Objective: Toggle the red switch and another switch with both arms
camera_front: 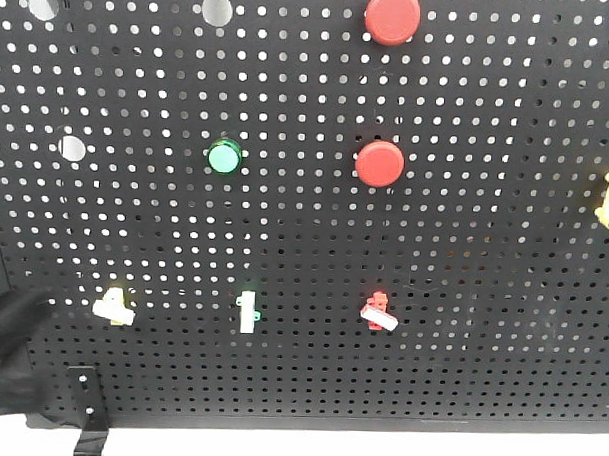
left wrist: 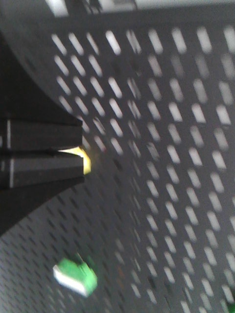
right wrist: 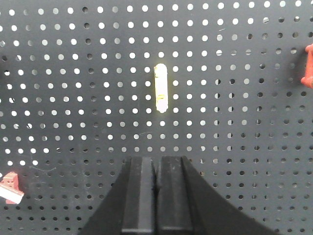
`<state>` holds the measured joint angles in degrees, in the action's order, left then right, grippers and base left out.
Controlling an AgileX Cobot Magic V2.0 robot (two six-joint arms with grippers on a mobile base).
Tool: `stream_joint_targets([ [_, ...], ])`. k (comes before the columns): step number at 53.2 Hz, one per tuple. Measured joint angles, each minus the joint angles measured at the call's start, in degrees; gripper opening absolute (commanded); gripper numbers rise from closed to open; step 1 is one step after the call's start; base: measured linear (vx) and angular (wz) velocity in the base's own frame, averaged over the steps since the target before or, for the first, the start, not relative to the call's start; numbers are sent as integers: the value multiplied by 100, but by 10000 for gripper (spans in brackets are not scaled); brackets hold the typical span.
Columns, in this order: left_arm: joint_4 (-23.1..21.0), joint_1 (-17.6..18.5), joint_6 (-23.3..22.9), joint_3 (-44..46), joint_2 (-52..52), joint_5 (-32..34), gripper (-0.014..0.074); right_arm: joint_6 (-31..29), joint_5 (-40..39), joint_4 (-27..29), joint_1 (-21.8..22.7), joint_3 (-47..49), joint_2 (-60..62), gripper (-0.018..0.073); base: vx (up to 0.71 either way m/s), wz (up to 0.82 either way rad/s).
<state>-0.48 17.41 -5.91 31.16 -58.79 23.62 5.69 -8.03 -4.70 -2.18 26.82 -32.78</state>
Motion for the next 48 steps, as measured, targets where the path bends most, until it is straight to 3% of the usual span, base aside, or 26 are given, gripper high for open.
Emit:
stream_joint_targets([
  [16, -16, 101, 0, 19, -723, 739, 3, 0, 0, 5, 0, 0, 0, -6, 0, 0],
  [35, -47, 101, 5, 759, -1141, 567, 3, 0, -2, 5, 0, 0, 0, -6, 0, 0],
  [42, -305, 101, 14, 829, -1336, 520, 3, 0, -2, 5, 0, 0, 0, -6, 0, 0],
  [48, -803, 101, 202, 829, -1415, 457, 3, 0, -2, 5, 0, 0, 0, -6, 0, 0],
])
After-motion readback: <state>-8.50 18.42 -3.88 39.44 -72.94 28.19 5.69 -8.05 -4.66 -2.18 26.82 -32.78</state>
